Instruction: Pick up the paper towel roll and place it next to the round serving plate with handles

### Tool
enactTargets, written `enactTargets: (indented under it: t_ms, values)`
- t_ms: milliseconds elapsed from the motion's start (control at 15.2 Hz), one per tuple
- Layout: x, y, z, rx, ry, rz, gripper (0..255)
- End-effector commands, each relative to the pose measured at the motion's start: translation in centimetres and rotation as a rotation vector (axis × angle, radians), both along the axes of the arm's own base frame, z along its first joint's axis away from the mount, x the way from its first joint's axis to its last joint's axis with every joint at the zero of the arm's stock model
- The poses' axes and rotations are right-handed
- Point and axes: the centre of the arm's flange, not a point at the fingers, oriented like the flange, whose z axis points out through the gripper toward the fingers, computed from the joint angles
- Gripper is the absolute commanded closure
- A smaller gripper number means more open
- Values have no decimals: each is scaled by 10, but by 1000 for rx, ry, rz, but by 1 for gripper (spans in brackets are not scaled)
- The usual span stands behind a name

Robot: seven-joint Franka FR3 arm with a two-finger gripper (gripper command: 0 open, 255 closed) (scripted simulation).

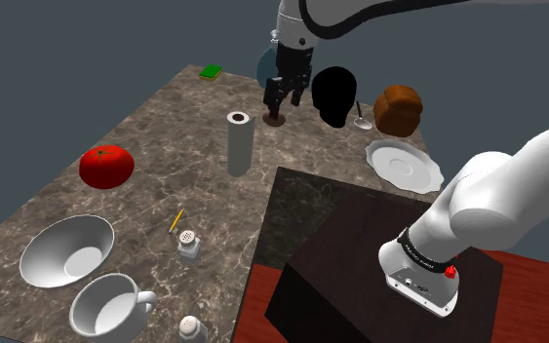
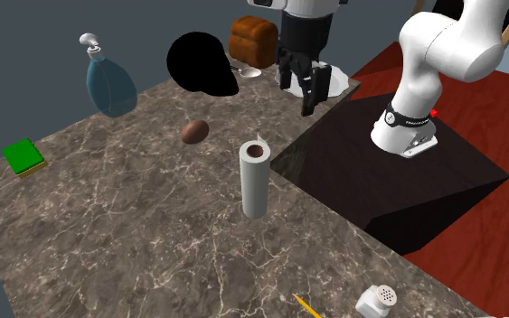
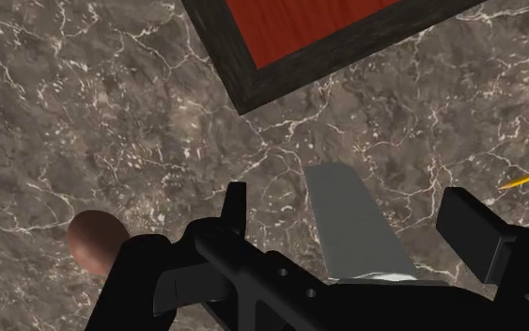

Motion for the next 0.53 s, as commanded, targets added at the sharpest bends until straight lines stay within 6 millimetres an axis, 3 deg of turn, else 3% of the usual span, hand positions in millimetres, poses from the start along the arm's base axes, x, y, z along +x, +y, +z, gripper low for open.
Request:
enactTargets:
  t_ms: [0,462]
  values:
    - [19,12,-10,-6,-16,13,0]
    - [88,61,-35,-31,-66,57,0]
